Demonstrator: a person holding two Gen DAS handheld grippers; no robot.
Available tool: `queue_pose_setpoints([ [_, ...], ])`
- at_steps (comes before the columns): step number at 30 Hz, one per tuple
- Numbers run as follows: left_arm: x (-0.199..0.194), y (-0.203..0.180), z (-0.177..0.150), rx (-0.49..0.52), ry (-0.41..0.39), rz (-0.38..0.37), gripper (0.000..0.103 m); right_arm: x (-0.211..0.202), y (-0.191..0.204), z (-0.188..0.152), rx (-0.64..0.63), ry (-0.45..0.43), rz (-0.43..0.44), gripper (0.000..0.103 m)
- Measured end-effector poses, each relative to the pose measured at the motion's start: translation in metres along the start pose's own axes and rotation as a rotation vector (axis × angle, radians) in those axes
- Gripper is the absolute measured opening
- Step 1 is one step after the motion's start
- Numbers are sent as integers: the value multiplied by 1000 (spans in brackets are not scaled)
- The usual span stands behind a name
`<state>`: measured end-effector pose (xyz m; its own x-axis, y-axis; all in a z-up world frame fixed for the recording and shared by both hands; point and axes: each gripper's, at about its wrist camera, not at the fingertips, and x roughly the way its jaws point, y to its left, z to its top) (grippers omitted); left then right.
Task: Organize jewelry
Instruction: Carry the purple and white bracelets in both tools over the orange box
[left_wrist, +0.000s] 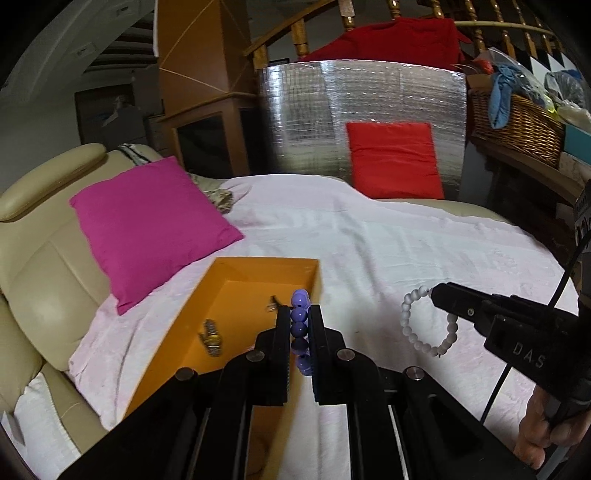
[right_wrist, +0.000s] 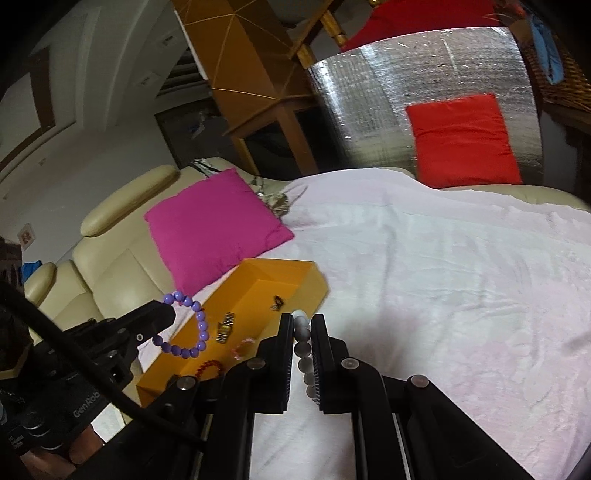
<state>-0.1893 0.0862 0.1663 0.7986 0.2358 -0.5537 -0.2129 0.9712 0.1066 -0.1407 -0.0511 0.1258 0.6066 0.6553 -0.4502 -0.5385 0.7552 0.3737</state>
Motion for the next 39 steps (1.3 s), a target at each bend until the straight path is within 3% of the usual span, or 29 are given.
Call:
queue_pose_setpoints([
  [22, 8, 100, -14, -80, 66, 170, 10, 60, 87, 22, -82, 62, 181, 11],
  [30, 40, 140, -29, -115, 146, 204, 9, 102, 85, 28, -57, 139, 145, 11],
  [39, 86, 142, -51, -117, 244, 176, 10, 164, 86, 24, -67, 262, 96, 11],
])
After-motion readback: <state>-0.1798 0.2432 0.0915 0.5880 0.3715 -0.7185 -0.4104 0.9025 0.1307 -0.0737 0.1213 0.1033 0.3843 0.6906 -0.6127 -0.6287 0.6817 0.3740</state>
